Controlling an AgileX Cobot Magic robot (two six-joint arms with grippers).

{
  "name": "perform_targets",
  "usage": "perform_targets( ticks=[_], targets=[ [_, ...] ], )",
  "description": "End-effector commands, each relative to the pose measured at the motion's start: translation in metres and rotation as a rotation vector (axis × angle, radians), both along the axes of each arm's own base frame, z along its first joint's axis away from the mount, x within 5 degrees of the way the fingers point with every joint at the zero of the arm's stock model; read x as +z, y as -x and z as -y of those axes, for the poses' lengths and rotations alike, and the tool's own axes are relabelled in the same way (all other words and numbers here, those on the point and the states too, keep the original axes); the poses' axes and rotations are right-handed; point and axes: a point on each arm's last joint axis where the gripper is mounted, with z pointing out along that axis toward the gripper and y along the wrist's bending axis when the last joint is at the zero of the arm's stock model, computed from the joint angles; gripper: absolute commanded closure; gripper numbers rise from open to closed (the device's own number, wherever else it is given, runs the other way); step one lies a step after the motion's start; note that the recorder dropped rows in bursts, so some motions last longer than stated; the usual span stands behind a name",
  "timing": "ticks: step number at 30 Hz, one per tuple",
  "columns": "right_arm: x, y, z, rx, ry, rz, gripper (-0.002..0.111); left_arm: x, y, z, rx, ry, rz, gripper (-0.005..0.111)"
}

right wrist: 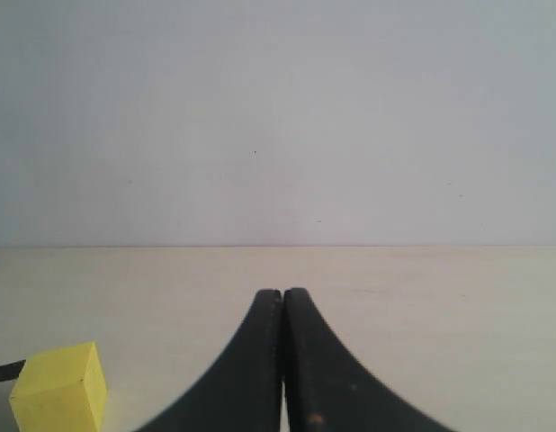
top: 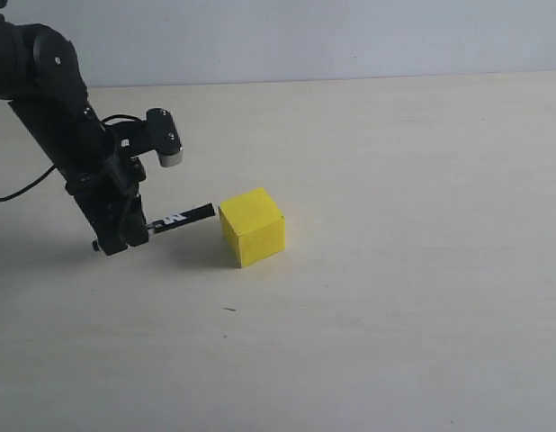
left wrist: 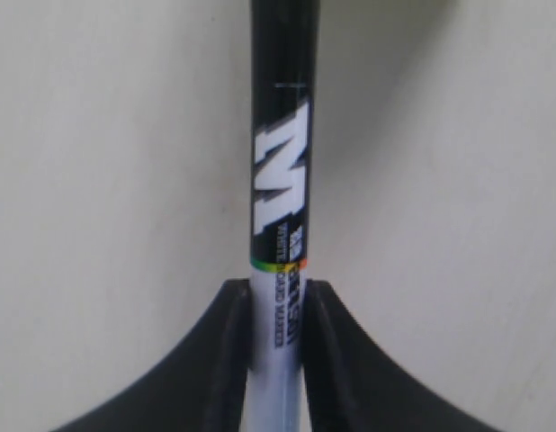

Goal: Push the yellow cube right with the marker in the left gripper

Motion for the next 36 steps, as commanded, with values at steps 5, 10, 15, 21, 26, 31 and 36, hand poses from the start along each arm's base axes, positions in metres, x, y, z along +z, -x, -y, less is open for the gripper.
perform_targets(
  ticks=[5, 10, 15, 21, 26, 31, 36],
  targets=[
    [-0.001, 0.000, 0.000, -0.005, 0.008, 0.007, 0.108, -0.005, 0.004, 0.033, -0.053, 0.031, 0.059, 0.107],
    [-0.001, 0.000, 0.000, -0.005, 0.008, 0.007, 0.108, 0.001, -0.004, 0.025, -0.045, 0.017, 0.066, 0.107],
    [-0.001, 0.000, 0.000, -0.005, 0.008, 0.007, 0.108, 0.000, -0.005, 0.012, -0.127, -0.099, 0.061, 0.107],
    [-0.001, 0.000, 0.000, -0.005, 0.008, 0.007, 0.108, 0.000, -0.007, 0.002, -0.217, -0.212, 0.092, 0.107],
    [-0.001, 0.000, 0.000, -0.005, 0.008, 0.007, 0.108, 0.000, -0.009, 0.003, -0.273, -0.209, 0.111, 0.107],
    [-0.001, 0.000, 0.000, -0.005, 0.008, 0.007, 0.108, 0.009, -0.013, 0.010, -0.278, -0.160, 0.110, 0.107],
    [-0.001, 0.000, 0.000, -0.005, 0.008, 0.007, 0.108, 0.021, -0.020, 0.018, -0.295, -0.102, 0.144, 0.107]
  ],
)
